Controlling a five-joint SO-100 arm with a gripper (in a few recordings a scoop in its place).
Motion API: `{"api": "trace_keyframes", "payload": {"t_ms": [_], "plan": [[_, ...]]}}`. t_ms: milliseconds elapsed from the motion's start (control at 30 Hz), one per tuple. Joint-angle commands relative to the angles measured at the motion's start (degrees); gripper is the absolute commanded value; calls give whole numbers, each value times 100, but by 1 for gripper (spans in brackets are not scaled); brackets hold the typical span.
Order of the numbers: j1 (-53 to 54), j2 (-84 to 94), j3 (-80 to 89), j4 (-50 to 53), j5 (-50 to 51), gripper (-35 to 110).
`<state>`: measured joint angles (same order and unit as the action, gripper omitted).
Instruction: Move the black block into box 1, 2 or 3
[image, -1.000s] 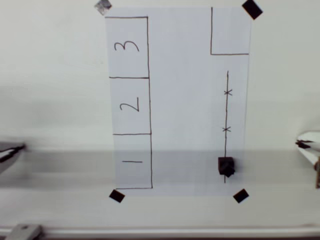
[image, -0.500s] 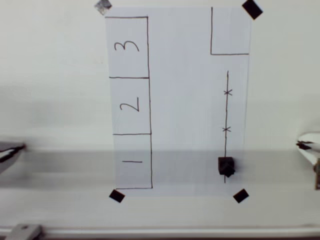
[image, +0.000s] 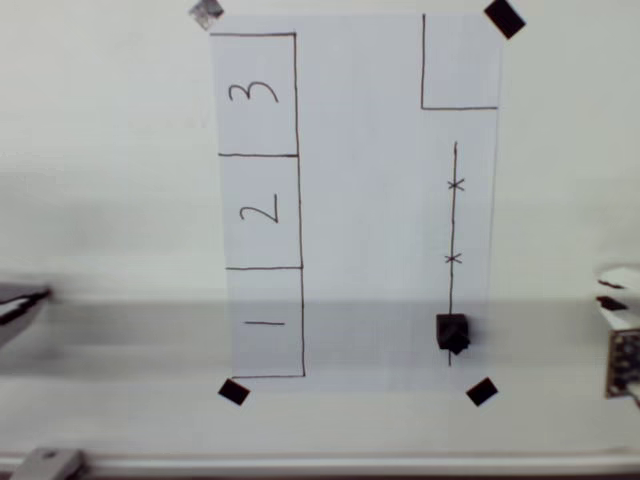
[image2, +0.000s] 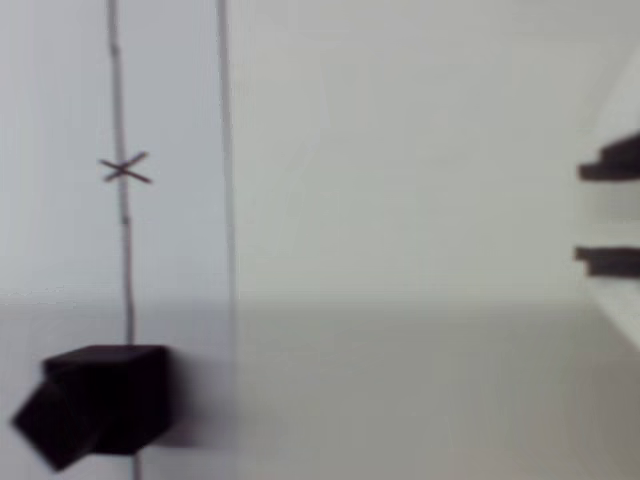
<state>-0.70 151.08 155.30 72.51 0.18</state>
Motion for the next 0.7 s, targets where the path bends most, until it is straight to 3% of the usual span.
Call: {"api": "trace_keyframes", "payload": {"t_ms": [0,667], "plan": [[-167,-571,-853,-220,202,6],[-694,-4544,-3797,-879,615,17]]}}
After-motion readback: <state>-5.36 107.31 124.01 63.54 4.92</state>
